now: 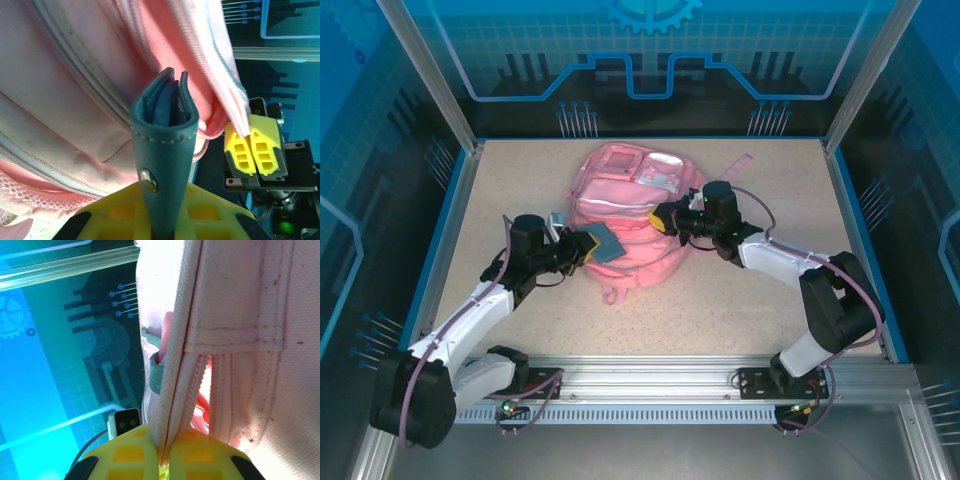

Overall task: Pack the student bag
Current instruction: Open the student bag at the top-center of the table, then place the card holder in the student bag.

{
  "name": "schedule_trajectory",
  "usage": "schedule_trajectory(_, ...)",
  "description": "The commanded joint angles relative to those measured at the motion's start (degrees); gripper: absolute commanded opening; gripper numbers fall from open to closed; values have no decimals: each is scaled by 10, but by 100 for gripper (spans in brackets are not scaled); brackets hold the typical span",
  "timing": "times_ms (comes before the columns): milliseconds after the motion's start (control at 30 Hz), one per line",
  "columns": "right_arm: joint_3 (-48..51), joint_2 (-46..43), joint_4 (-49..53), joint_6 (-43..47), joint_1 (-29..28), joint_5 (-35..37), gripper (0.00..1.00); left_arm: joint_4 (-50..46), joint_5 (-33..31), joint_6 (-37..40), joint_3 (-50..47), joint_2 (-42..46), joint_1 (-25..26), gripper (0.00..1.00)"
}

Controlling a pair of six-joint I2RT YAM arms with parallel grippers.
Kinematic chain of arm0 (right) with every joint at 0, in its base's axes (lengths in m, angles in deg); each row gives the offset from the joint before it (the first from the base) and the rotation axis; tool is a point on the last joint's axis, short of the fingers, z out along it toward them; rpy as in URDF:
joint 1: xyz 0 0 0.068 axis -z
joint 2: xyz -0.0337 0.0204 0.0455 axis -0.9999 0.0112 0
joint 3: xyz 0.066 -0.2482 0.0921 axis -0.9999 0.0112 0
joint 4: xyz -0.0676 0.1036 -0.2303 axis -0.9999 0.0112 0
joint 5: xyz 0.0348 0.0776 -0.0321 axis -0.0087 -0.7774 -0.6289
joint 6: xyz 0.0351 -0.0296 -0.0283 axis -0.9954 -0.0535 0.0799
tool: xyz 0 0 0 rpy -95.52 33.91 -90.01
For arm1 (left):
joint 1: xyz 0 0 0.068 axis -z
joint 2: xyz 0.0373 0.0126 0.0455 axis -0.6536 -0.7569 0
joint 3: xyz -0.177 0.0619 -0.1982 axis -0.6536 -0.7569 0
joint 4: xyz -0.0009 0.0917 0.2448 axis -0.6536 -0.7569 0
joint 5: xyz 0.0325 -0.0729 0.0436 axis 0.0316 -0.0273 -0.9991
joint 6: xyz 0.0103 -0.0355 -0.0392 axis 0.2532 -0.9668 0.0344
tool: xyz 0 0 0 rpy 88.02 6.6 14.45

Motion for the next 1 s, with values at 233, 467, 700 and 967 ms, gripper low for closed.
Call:
schedule_trajectory(233, 4, -33, -51, 4, 10, -16, 5, 74, 36, -21, 25, -42, -3, 10)
schedule_trajectory(467, 23, -45, -44, 10, 11, -16, 5, 153, 4, -70, 36, -87, -8, 10)
schedule_trajectory(700, 30, -53, -34, 17, 12, -11, 5, 228, -103, -94, 42, -134, 8, 14)
schedule_trajectory(967, 31, -53, -21, 23, 14, -4, 5, 288, -120, -118, 38, -170, 18, 39)
